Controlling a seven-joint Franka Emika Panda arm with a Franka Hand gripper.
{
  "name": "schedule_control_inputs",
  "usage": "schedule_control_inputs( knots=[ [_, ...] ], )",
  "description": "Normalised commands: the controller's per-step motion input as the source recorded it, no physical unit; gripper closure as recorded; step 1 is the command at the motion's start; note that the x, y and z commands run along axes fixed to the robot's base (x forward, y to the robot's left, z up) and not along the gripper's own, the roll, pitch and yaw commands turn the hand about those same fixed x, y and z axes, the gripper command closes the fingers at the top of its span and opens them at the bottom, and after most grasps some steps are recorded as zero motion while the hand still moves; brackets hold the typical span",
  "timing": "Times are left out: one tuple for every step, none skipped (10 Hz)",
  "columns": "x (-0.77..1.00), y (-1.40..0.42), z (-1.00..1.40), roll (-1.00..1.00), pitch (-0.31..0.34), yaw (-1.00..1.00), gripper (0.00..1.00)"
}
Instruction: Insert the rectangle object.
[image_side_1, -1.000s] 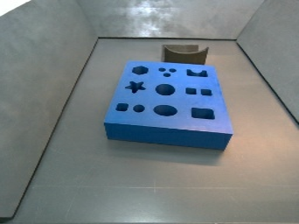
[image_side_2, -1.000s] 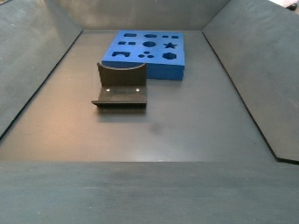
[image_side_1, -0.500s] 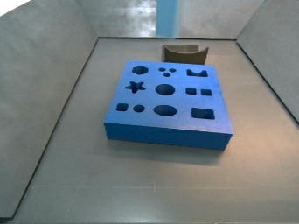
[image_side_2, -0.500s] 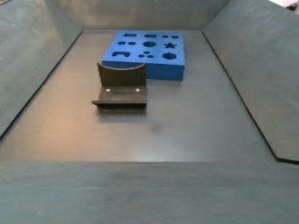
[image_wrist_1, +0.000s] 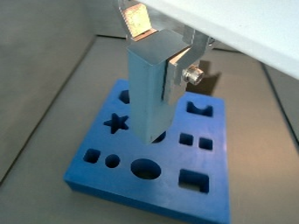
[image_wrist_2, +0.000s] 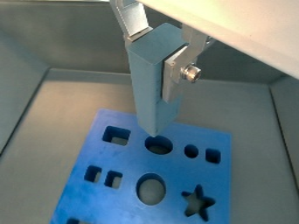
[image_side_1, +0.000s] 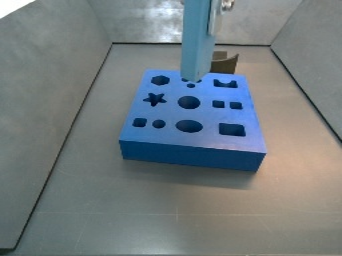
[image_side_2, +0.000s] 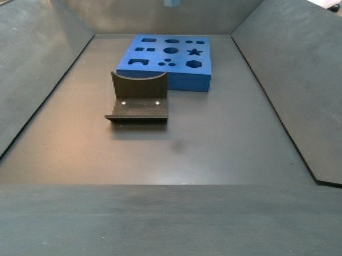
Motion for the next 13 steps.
schedule_control_inputs(
  knots=[
    [0.33, 0.00, 0.00, -0.08, 0.000, -0.81, 1.00],
    [0.61, 0.00, 0.00, -0.09, 0.000, -0.55, 1.00],
    [0.76, 0.00, -0.01, -0.07, 0.000, -0.40, 1.00],
    [0.81, 0.00, -0.06, -0.04, 0.000, -0.35, 1.00],
    [0.81, 0.00, -0.09, -0.03, 0.000, -0.36, 1.00],
    [0.66, 0.00, -0.31, 0.00, 0.000, -0.48, 1.00],
    [0.58, 0.00, -0.33, 0.00, 0.000, -0.55, 1.00],
    [0.35, 0.00, -0.36, 0.01, 0.000, -0.75, 1.00],
    [0.20, 0.00, -0.18, -0.01, 0.000, -0.87, 1.00],
    [0.11, 0.00, -0.11, -0.03, 0.000, -0.93, 1.00],
    [0.22, -0.13, -0.10, -0.01, 0.000, -0.79, 1.00],
    [0.16, -0.21, -0.16, 0.00, 0.000, -0.81, 1.00],
    [0.10, -0.17, -0.35, 0.07, 0.000, -0.84, 1.00]
  ],
)
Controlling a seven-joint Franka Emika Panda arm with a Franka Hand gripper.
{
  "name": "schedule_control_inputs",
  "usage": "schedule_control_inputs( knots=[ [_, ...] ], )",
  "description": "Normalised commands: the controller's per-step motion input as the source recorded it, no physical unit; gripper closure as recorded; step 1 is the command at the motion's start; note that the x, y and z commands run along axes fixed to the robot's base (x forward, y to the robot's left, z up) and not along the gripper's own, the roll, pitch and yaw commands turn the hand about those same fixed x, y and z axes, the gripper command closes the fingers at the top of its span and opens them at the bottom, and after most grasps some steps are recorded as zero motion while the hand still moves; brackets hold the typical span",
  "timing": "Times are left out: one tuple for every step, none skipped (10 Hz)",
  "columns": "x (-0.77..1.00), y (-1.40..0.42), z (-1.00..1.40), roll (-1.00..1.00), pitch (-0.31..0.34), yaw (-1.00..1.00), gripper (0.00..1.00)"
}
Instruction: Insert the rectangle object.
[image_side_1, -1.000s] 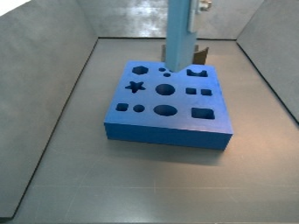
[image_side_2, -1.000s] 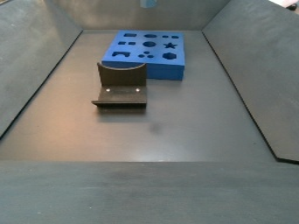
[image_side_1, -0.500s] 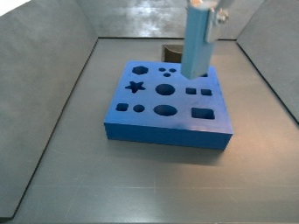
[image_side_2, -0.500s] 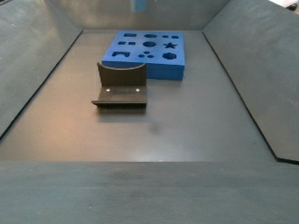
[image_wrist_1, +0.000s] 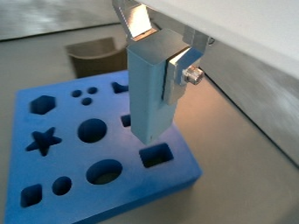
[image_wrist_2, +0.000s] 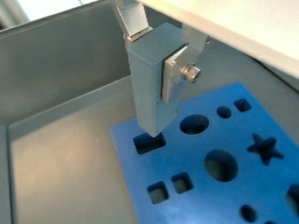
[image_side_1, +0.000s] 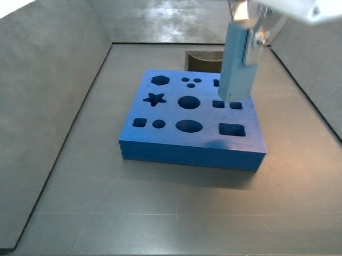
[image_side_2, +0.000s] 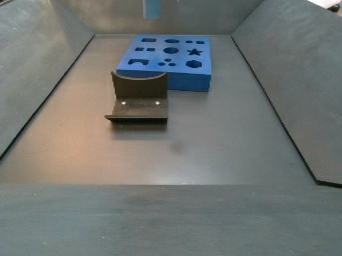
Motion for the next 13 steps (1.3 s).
schedule_control_inputs(
  knots=[
    [0.19, -0.17, -0.39, 0.10, 0.000, -0.74, 1.00],
    [0.52, -0.27, -0.38, 0.10, 0.000, -0.44, 1.00],
    [0.58, -0.24, -0.41, 0.23, 0.119, -0.25, 1.00],
    [0.39, -0.11, -0.13, 0.45, 0.273, -0.15, 1.00],
    [0.27, -0.04, -0.07, 0.47, 0.253, -0.23, 1.00],
    [0.29, 0.00, -0.15, 0.27, 0.237, -0.36, 1.00],
    [0.33, 0.01, -0.23, -0.05, 0.169, -0.35, 1.00],
    [0.19, 0.05, -0.31, -0.15, 0.109, -0.35, 1.00],
    [0.11, 0.08, -0.33, -0.17, 0.131, -0.48, 1.00],
    [0.05, 0.17, -0.28, -0.26, 0.076, -0.40, 1.00],
    [0.00, 0.08, -0.26, -0.27, 0.053, -0.32, 1.00],
    [-0.05, 0.01, -0.20, -0.33, 0.020, -0.39, 1.00],
    [-0.06, 0.00, -0.14, -0.37, 0.000, -0.37, 1.00]
  ],
)
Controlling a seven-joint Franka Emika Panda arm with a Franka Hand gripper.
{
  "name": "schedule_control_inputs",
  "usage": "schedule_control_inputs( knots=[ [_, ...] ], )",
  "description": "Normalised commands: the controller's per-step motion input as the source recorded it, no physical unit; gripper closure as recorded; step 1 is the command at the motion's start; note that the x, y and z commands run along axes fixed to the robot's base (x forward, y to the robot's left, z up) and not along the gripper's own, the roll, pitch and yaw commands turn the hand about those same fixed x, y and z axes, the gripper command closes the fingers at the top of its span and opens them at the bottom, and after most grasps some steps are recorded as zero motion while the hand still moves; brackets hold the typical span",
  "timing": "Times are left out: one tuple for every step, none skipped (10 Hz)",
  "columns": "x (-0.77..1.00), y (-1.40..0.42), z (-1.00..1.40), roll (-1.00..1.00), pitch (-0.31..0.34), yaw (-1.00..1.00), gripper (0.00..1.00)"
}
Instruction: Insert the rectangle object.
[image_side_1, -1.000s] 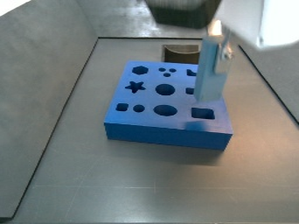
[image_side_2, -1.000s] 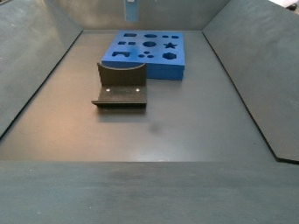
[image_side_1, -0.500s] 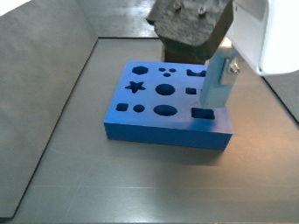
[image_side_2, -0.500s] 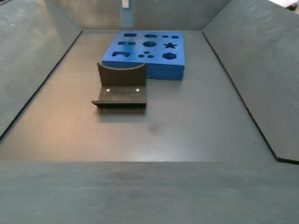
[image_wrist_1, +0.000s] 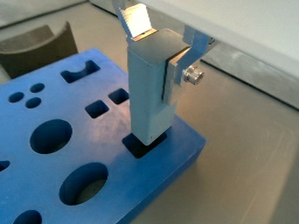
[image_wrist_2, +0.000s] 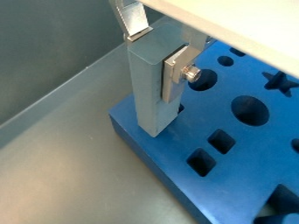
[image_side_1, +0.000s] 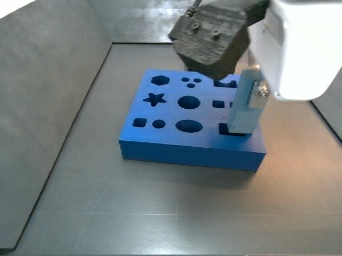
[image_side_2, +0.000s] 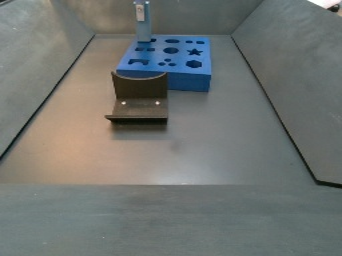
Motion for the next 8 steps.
schedule_control_inputs(
  knots=[
    [-0.05, -0.01, -0.13, -0.37, 0.000, -0.31, 1.00],
    [-0.18, 0.00, -0.19, -0.29, 0.000, -0.15, 1.00],
    [-0.29, 0.19, -0.23, -0.17, 0.000, 0.00, 1.00],
    [-0.14, 0.10, -0.24, -0.01, 0.000, 0.00, 1.00],
    [-0.13, 0.07, -0.28, 0.00, 0.003, 0.00, 1.00],
    [-0.06, 0.00, -0.35, 0.03, 0.000, 0.00, 1.00],
    [-0.05, -0.08, -0.47, 0.02, 0.000, 0.00, 1.00],
    [-0.07, -0.24, -0.33, 0.00, 0.000, -0.03, 1.00]
  ],
)
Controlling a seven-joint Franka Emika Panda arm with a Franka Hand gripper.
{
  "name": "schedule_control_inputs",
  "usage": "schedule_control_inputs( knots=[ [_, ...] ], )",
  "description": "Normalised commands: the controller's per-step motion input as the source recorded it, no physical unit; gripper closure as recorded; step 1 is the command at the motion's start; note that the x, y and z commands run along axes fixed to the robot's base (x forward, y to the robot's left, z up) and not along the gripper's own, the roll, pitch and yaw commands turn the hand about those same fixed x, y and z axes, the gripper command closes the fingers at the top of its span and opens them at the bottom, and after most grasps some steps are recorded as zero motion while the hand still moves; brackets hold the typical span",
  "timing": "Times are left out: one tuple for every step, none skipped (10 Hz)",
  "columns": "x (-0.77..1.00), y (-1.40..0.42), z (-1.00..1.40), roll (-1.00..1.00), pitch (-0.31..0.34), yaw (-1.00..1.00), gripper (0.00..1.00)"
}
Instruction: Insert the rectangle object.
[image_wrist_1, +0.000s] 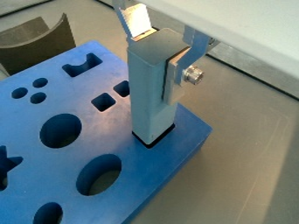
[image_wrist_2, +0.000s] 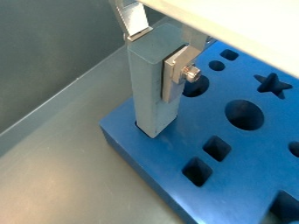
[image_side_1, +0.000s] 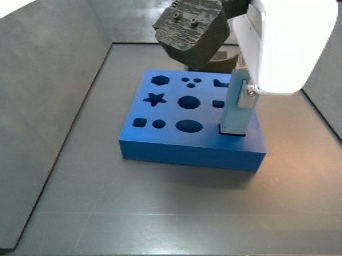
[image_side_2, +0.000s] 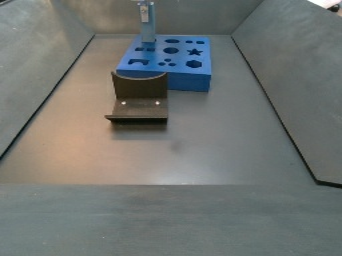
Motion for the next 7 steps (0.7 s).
schedule_control_inputs(
  knots=[
    [-0.04, -0.21, -0.33, 0.00, 0.000, 0.00, 1.00],
    [0.00, -0.11, -0.43, 0.00, 0.006, 0.00, 1.00],
    [0.00, -0.05, -0.62, 0.01, 0.001, 0.00, 1.00],
    [0.00, -0.05, -0.72, 0.06, 0.000, 0.00, 1.00],
    [0.00, 0.00, -0.35, -0.02, 0.007, 0.00, 1.00],
    [0.00, 0.08, -0.10, -0.19, -0.049, 0.00, 1.00],
    [0.00, 0.00, 0.00, 0.00, 0.000, 0.00, 1.00]
  ],
)
